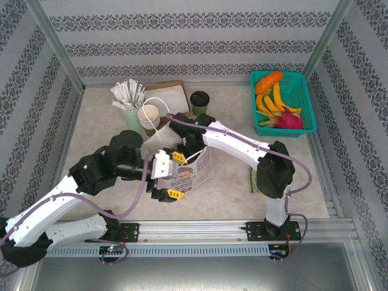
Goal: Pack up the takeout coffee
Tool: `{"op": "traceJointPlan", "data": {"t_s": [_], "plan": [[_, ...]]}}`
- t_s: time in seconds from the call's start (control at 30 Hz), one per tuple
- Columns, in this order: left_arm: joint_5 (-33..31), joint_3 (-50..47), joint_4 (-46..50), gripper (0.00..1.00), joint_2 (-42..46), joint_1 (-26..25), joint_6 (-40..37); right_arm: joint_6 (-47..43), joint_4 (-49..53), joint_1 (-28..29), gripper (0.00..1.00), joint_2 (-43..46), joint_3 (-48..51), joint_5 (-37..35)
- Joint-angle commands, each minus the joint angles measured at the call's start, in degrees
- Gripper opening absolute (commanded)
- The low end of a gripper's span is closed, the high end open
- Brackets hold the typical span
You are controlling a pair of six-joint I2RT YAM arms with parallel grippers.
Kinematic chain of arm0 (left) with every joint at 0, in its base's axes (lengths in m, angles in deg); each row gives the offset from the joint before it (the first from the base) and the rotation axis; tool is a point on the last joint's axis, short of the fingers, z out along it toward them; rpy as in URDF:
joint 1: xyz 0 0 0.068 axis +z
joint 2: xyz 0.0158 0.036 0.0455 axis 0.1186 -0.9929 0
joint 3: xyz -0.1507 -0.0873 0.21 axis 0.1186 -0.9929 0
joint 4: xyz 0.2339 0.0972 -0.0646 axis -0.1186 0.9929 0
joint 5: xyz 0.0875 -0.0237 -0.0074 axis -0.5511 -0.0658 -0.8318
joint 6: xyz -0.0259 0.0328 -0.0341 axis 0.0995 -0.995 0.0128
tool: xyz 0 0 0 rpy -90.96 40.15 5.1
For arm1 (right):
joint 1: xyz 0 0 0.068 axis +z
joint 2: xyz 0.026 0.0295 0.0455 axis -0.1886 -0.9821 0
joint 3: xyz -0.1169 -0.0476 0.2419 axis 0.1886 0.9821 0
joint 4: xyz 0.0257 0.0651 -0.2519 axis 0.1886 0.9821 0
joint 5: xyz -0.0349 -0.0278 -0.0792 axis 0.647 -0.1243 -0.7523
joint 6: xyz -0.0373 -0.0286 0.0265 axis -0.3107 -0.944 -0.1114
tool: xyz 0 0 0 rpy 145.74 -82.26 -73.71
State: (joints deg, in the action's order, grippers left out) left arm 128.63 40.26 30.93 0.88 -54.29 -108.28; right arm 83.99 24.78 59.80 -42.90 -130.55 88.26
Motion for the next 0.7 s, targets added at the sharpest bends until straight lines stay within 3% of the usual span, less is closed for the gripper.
{"op": "traceJointPlan", "data": {"t_s": [0.0,0.13,0.27,0.4,0.57,0.67], "plan": [[2.1,-4.1,-11.1,0.99,5.1,3.2,9.9,-2.5,-4.0,0.7,0.36,2.4,2.3,-5.1],[-5.4,-4.8,-8.9,1.0,6.4,5.4,15.9,-3.9,-7.7,0.7,0.36,3.7,5.0,-7.2],[-23.5,-5.9,-10.0,1.0,8.2,6.8,28.4,-4.2,-10.8,0.8,0.36,4.7,7.6,-10.0],[-38.0,-1.6,-0.8,1.0,8.3,7.9,45.4,-5.2,-13.5,0.8,0.36,5.6,9.8,-11.3],[-41.0,4.9,20.3,1.0,4.5,7.9,63.9,-6.9,-13.5,0.8,0.37,5.7,10.9,-11.4],[-38.5,5.5,24.1,1.0,3.1,7.9,69.4,-7.8,-13.3,0.8,0.37,5.7,11.0,-11.3]]}}
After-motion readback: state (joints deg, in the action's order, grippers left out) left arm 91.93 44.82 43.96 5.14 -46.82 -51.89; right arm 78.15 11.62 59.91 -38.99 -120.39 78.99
